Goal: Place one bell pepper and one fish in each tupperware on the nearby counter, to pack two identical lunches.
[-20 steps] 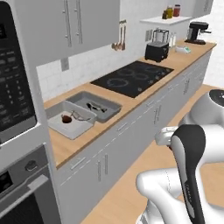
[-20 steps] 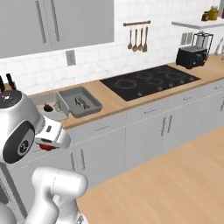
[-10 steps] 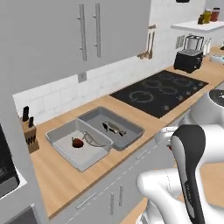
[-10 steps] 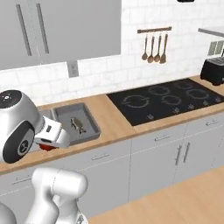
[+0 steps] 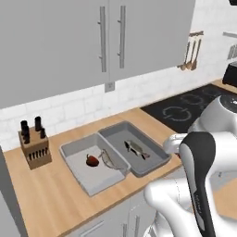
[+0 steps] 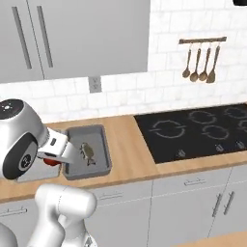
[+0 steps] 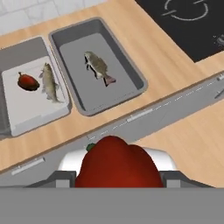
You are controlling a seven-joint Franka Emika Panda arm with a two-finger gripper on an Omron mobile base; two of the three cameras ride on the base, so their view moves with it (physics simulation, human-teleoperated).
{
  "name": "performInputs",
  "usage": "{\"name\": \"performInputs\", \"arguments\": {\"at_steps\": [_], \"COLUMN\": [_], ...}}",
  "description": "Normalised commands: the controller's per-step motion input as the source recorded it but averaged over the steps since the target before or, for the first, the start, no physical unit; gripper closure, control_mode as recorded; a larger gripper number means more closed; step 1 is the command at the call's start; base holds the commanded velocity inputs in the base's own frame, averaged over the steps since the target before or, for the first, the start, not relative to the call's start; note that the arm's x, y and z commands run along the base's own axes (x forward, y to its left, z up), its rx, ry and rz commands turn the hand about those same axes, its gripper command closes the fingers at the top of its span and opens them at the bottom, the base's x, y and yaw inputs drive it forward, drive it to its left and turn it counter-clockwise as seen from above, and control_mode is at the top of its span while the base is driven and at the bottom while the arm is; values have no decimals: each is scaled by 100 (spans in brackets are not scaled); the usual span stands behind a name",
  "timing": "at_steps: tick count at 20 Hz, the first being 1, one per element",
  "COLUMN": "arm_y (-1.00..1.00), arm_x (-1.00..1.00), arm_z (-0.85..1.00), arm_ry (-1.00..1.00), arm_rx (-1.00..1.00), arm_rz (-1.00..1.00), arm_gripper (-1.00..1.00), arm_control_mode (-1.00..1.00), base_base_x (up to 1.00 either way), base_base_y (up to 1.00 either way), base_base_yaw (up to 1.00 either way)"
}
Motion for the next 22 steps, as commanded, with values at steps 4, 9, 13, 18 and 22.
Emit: {"name": "performInputs", "arguments": {"at_steps": [4, 9, 13, 18, 22], "arm_y": [0, 0, 0, -1, -9], "arm_x": [0, 0, 0, 59, 85], "arm_z": [0, 0, 0, -88, -67], "arm_ry": [0, 0, 0, -4, 0], "arm_rx": [0, 0, 0, 0, 1], "arm_rz": [0, 0, 0, 27, 18], "arm_gripper": [100, 100, 100, 100, 100], "arm_control_mode": [100, 100, 100, -100, -100], "base_base_x": [88, 71, 46, 0, 0], "base_base_y": [-14, -15, 0, 0, 0], "base_base_yaw": [50, 50, 44, 0, 0]}}
